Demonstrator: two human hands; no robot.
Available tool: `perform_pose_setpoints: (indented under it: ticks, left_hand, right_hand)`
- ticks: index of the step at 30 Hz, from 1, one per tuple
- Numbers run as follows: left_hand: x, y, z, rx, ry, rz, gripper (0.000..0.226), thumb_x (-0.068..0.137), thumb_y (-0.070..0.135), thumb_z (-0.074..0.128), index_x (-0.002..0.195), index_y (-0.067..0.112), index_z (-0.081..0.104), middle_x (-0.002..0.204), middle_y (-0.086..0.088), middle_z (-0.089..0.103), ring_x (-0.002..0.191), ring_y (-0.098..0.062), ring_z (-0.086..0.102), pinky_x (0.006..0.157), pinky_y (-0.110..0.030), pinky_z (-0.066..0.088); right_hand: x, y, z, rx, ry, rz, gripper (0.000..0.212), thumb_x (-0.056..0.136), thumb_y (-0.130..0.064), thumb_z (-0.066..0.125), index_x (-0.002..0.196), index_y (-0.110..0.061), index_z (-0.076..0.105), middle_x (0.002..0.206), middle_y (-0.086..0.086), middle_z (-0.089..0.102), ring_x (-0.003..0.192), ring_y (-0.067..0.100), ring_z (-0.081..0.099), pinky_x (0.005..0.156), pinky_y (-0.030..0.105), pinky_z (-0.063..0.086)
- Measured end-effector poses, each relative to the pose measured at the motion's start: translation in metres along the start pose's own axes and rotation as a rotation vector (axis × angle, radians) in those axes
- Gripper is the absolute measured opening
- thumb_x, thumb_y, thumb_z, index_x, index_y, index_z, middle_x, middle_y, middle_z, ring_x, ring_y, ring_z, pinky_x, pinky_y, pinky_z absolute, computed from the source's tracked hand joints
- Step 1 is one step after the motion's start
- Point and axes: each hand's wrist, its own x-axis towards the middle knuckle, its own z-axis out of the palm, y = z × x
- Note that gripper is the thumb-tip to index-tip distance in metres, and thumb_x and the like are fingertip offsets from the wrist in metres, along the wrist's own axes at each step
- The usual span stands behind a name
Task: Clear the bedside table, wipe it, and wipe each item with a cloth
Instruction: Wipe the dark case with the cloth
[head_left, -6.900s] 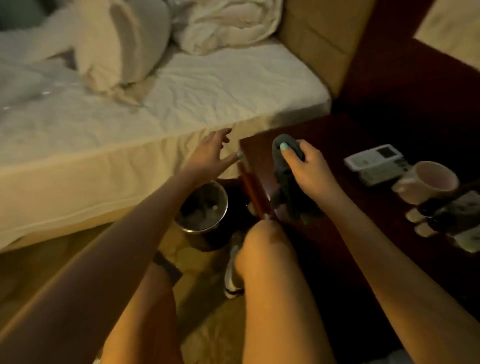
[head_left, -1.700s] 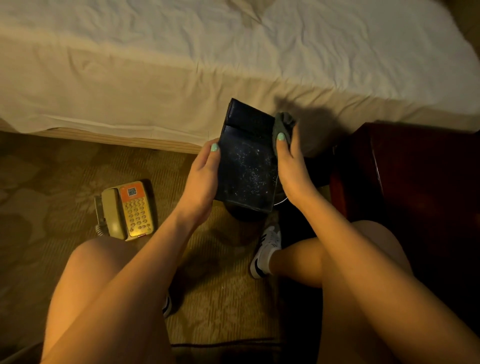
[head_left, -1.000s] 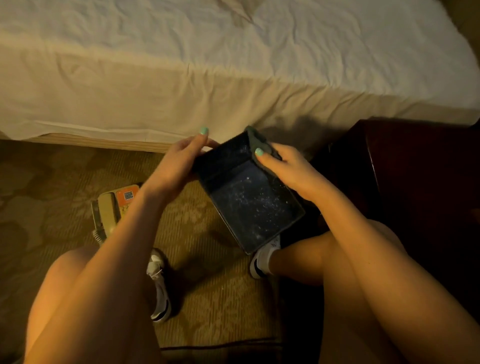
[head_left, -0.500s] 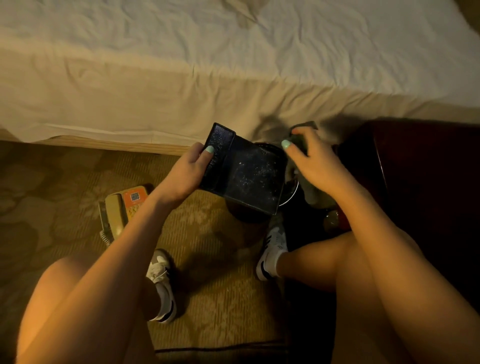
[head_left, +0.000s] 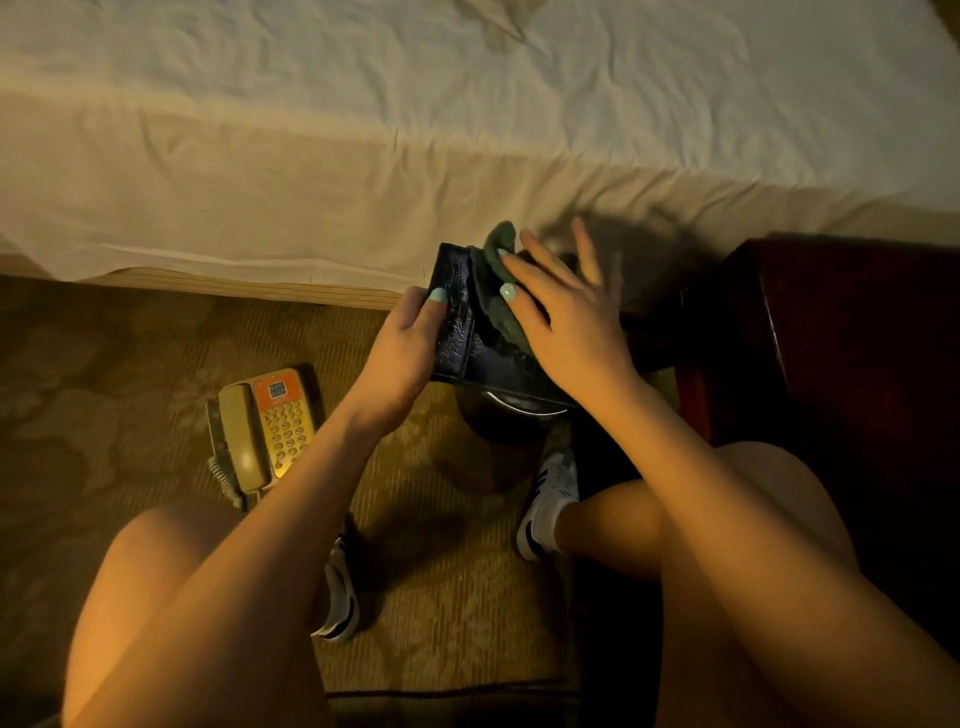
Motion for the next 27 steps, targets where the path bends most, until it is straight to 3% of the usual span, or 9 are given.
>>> perform_pose_setpoints:
  ticks: [2, 4, 11, 14, 16, 19, 23, 25, 27]
  left_hand:
    - [0.000, 0.000, -0.002, -0.022, 0.012, 0.013, 0.039, 0.088, 0.050, 0.045, 0.104, 0.017, 0.056, 0.098, -0.006, 0.056, 0.091, -0.026, 0.053, 0.080, -0.050, 0.044]
    - [-0.003, -0.004, -0.001, -0.015, 0.029, 0.024, 0.032, 0.088, 0.050, 0.045, 0.099, 0.021, 0.056, 0.094, -0.003, 0.056, 0.089, -0.025, 0.053, 0.078, -0.049, 0.043]
    - [-0.009, -0.013, -0.008, -0.127, 0.245, -0.005, 0.022, 0.093, 0.037, 0.046, 0.092, 0.017, 0.056, 0.091, -0.009, 0.057, 0.084, -0.025, 0.054, 0.073, -0.044, 0.044]
    - [-0.003, -0.017, -0.012, -0.199, 0.309, -0.065, 0.023, 0.094, 0.034, 0.044, 0.099, 0.015, 0.057, 0.109, -0.022, 0.059, 0.103, -0.042, 0.059, 0.086, -0.055, 0.049]
    - [-0.003, -0.020, -0.010, -0.241, 0.346, -0.107, 0.020, 0.101, 0.028, 0.040, 0.103, 0.013, 0.055, 0.113, -0.022, 0.059, 0.111, -0.042, 0.058, 0.091, -0.057, 0.049]
    - [-0.008, -0.022, -0.005, -0.244, 0.349, -0.103, 0.018, 0.104, 0.025, 0.037, 0.103, 0.013, 0.050, 0.102, -0.012, 0.056, 0.097, -0.031, 0.059, 0.081, -0.048, 0.050]
    - [-0.017, -0.032, 0.008, -0.075, 0.274, 0.015, 0.022, 0.103, 0.032, 0.038, 0.100, 0.014, 0.049, 0.089, -0.003, 0.051, 0.079, -0.012, 0.050, 0.069, -0.034, 0.043]
    - [-0.023, -0.032, 0.013, 0.039, 0.251, 0.079, 0.021, 0.105, 0.028, 0.037, 0.098, 0.010, 0.047, 0.082, 0.002, 0.047, 0.066, 0.002, 0.043, 0.063, -0.020, 0.039]
    - [-0.027, -0.030, 0.014, 0.112, 0.209, 0.130, 0.019, 0.105, 0.024, 0.037, 0.095, 0.010, 0.046, 0.077, 0.005, 0.042, 0.058, 0.004, 0.039, 0.055, -0.015, 0.034]
  right_hand:
    - [-0.001, -0.001, 0.006, -0.034, -0.126, -0.047, 0.061, 0.096, -0.053, 0.016, 0.151, -0.025, 0.023, 0.160, -0.005, 0.017, 0.149, 0.022, 0.002, 0.117, 0.051, 0.000]
    - [-0.006, -0.008, 0.012, -0.033, -0.166, -0.077, 0.064, 0.097, -0.050, 0.010, 0.153, -0.019, 0.011, 0.161, 0.001, 0.012, 0.149, 0.021, 0.002, 0.121, 0.044, 0.002]
    - [-0.027, -0.038, 0.024, 0.148, -0.179, -0.159, 0.059, 0.097, -0.037, 0.020, 0.146, -0.006, 0.034, 0.155, 0.010, 0.031, 0.147, 0.025, 0.014, 0.118, 0.034, 0.005]
    - [-0.036, -0.045, 0.030, 0.122, -0.184, -0.202, 0.055, 0.098, -0.034, 0.026, 0.143, -0.006, 0.040, 0.152, 0.012, 0.036, 0.146, 0.026, 0.019, 0.118, 0.036, 0.007]
    - [-0.042, -0.044, 0.033, 0.081, -0.231, -0.251, 0.055, 0.098, -0.033, 0.026, 0.144, -0.006, 0.038, 0.152, 0.012, 0.035, 0.146, 0.026, 0.018, 0.118, 0.037, 0.007]
    - [-0.041, -0.036, 0.035, 0.085, -0.267, -0.244, 0.053, 0.100, -0.032, 0.024, 0.147, -0.007, 0.033, 0.154, 0.012, 0.031, 0.147, 0.024, 0.014, 0.119, 0.036, 0.005]
    - [-0.019, -0.026, 0.038, 0.117, -0.236, -0.038, 0.053, 0.104, -0.032, 0.026, 0.151, -0.009, 0.020, 0.159, 0.009, 0.019, 0.149, 0.024, 0.005, 0.121, 0.042, 0.007]
    - [-0.006, -0.019, 0.043, 0.100, -0.239, 0.042, 0.057, 0.103, -0.036, 0.026, 0.152, -0.009, 0.014, 0.160, 0.009, 0.015, 0.149, 0.025, 0.003, 0.121, 0.042, 0.005]
    - [0.010, -0.006, 0.049, 0.109, -0.217, 0.162, 0.059, 0.102, -0.042, 0.024, 0.152, -0.010, 0.018, 0.159, 0.009, 0.020, 0.148, 0.029, 0.005, 0.120, 0.044, 0.005]
